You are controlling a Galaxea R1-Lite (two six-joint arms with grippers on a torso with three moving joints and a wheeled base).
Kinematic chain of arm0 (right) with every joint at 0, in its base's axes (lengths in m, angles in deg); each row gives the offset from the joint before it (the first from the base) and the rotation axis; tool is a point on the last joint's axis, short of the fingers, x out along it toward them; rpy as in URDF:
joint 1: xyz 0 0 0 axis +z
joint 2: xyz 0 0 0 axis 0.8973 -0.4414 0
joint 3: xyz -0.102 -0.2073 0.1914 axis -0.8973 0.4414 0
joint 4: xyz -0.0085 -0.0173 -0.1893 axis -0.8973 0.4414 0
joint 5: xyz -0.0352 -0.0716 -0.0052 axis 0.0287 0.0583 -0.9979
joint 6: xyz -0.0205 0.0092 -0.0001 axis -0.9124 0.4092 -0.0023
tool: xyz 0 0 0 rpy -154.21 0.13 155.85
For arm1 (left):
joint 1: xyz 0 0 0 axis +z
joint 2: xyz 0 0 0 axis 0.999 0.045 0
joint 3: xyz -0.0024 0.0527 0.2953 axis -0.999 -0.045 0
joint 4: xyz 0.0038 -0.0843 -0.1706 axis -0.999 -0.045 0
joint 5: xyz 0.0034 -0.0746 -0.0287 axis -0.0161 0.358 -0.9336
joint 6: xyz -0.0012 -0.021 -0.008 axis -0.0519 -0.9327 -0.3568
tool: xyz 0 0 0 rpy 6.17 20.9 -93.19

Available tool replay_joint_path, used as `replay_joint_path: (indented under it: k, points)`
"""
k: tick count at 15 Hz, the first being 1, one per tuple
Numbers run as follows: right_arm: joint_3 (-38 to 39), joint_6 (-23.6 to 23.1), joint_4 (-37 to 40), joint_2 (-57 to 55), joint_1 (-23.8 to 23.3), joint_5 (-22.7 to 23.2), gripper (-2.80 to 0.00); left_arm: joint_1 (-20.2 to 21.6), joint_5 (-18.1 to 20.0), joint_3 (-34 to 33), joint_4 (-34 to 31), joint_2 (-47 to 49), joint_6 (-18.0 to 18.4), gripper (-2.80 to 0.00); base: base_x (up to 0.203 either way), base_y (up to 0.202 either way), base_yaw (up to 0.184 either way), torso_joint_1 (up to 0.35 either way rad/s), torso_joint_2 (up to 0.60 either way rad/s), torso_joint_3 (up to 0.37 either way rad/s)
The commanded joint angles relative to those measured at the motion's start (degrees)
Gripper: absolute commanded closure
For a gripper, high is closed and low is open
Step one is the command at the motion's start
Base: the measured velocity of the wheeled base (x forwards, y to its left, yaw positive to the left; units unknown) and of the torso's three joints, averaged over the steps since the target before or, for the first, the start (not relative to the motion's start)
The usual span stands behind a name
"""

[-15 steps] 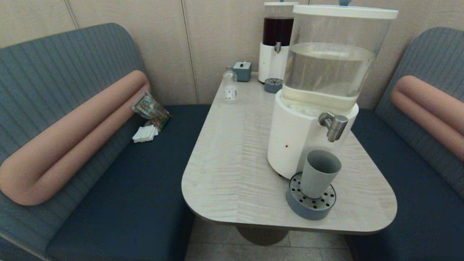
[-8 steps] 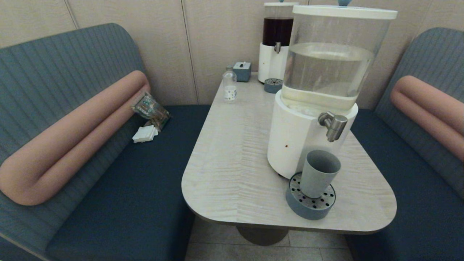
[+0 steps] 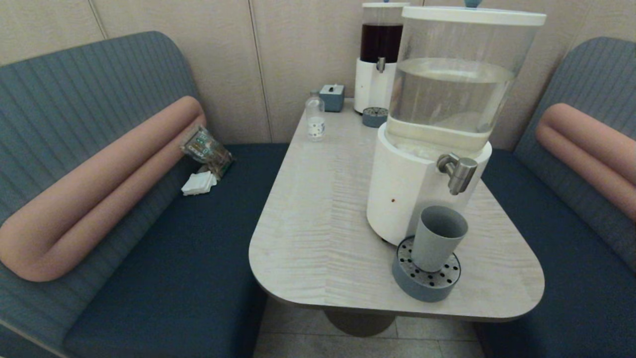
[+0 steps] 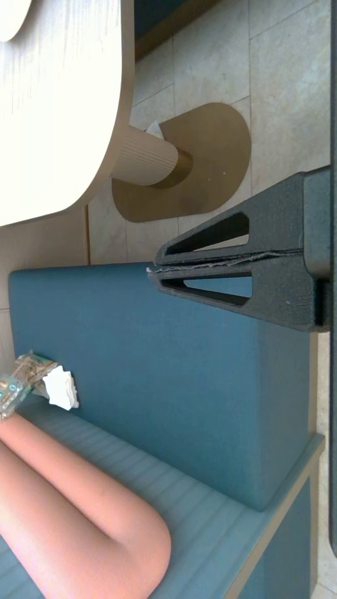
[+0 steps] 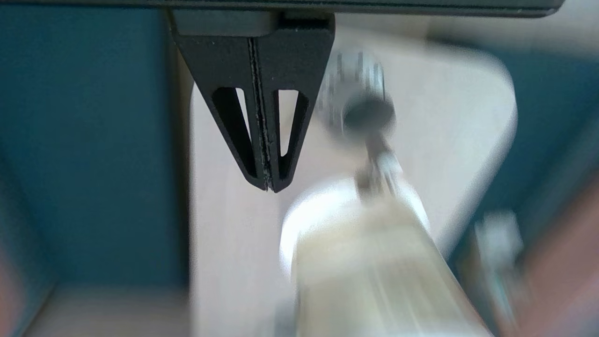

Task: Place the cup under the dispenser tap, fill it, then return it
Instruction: Turn on the faucet

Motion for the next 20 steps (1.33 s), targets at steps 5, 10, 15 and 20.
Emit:
replay_joint_path:
  k: [5,10,15,20]
  points:
    - [-13.71,-0.06,18.54,-23.78,4.86,5.91,0.00,0.01,0.00,-0.01,0.02,0.10,0.04,0.00,0.000,0.000,0.000,0.000,0.00,0.000]
    - [-13.80,-3.71,15.05,-26.25,7.79,6.21,0.00,0.01,0.00,-0.01,0.02,0.10,0.04,0.00,0.000,0.000,0.000,0.000,0.00,0.000]
    - [-13.56,-3.56,11.52,-29.51,11.48,5.88,0.00,0.01,0.00,-0.01,0.02,0.10,0.04,0.00,0.000,0.000,0.000,0.000,0.00,0.000]
    - [-13.58,-3.48,11.51,-31.19,13.41,5.89,0.00,0.01,0.00,-0.01,0.02,0.10,0.04,0.00,0.000,0.000,0.000,0.000,0.00,0.000]
